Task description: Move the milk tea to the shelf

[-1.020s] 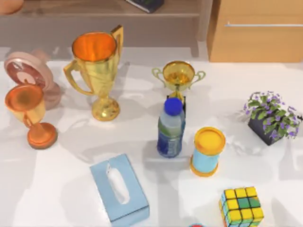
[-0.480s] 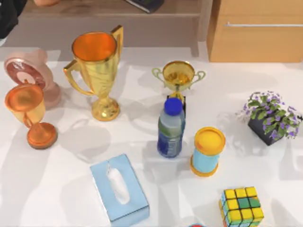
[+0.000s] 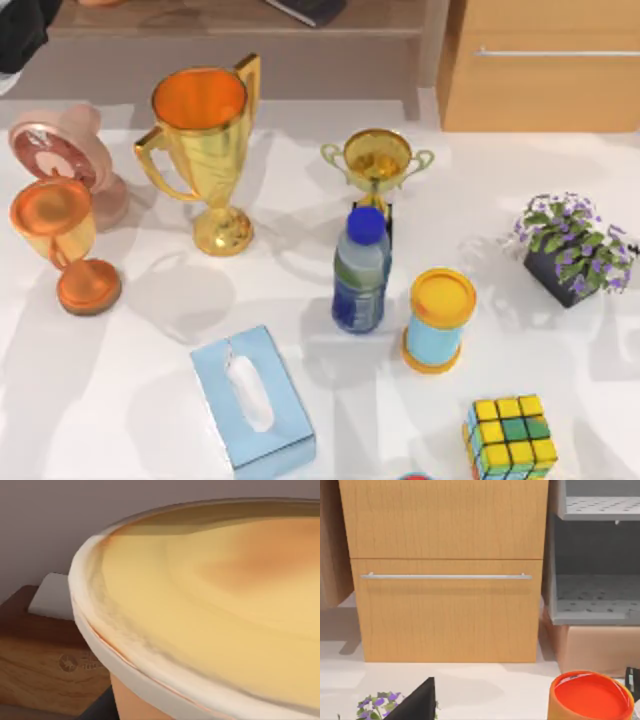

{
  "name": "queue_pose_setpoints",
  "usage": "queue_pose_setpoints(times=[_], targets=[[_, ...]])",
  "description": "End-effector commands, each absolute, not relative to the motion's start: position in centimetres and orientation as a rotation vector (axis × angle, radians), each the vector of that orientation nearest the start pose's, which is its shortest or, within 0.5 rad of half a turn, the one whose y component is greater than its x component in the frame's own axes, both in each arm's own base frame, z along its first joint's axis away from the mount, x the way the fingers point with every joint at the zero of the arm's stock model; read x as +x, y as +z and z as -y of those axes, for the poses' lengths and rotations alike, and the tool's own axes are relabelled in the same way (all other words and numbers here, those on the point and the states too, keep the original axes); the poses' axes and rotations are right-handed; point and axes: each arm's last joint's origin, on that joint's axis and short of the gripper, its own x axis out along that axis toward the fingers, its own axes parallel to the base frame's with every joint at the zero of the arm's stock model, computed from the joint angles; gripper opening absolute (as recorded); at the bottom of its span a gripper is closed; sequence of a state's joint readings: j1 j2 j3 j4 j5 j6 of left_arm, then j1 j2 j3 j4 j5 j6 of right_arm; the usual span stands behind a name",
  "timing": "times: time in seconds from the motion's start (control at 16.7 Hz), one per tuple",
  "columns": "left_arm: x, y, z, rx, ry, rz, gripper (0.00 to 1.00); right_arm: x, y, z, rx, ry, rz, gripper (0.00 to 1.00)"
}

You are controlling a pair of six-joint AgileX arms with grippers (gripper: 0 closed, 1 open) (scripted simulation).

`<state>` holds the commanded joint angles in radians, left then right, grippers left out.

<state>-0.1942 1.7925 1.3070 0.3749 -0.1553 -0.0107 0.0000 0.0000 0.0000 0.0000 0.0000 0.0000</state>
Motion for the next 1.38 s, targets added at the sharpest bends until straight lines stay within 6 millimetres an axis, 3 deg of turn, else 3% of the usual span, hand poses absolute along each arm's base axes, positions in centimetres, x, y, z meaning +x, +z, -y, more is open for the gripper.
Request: queue_pose_setpoints(times=[0.6,0.84,1.38], targets=[[45.7,25.5,7.6,-0.007,-0.023,-0.112,0.00,10.6,16.0,0.1,0.000,0.000,0.000,1.00],[45.8,25.4,7.6,-0.007,-0.023,-0.111,0.00,10.6,16.0,0.1,0.000,0.000,0.000,1.00],[45.8,25.4,7.6,-0.007,-0.023,-0.111,0.68,10.6,16.0,0.1,0.000,0.000,0.000,1.00]])
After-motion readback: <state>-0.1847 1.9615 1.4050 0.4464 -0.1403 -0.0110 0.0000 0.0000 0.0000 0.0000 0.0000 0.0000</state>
